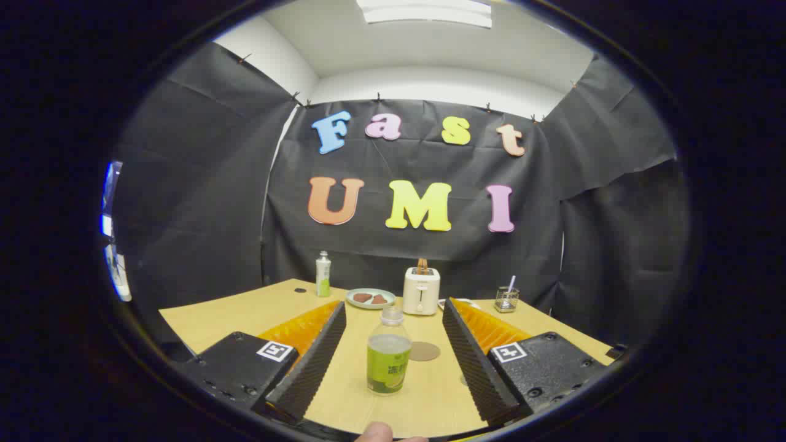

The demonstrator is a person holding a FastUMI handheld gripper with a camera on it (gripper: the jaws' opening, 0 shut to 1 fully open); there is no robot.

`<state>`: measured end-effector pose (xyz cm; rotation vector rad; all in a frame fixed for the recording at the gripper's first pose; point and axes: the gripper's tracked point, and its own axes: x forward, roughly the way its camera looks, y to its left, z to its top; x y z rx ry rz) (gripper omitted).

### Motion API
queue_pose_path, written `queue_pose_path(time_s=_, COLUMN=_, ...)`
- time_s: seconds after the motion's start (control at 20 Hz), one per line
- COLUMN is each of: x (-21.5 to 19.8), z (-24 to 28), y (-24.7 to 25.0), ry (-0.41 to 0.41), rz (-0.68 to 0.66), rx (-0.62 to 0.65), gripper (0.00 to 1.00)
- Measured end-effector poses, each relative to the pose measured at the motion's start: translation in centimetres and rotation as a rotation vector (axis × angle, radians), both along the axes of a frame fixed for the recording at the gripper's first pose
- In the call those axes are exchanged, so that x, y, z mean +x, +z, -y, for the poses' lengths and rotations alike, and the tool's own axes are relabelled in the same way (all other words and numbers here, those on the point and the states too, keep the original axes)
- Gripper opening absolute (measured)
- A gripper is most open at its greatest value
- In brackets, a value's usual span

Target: Take the bottle from table, then pour the juice into the cup, finally place the bottle on the coaster

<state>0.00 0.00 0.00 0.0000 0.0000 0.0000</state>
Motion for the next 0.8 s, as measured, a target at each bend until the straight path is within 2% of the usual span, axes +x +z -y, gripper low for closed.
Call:
queue_pose_path(time_s=0.25, x=-0.5, z=1.1, y=-0.8, ry=0.002, rz=-0.019, rx=-0.009, gripper=1.00)
queue_pose_path(time_s=0.8, x=-0.7, z=3.0, y=-1.7, ry=0.031, rz=-0.026, rx=0.058, gripper=1.00)
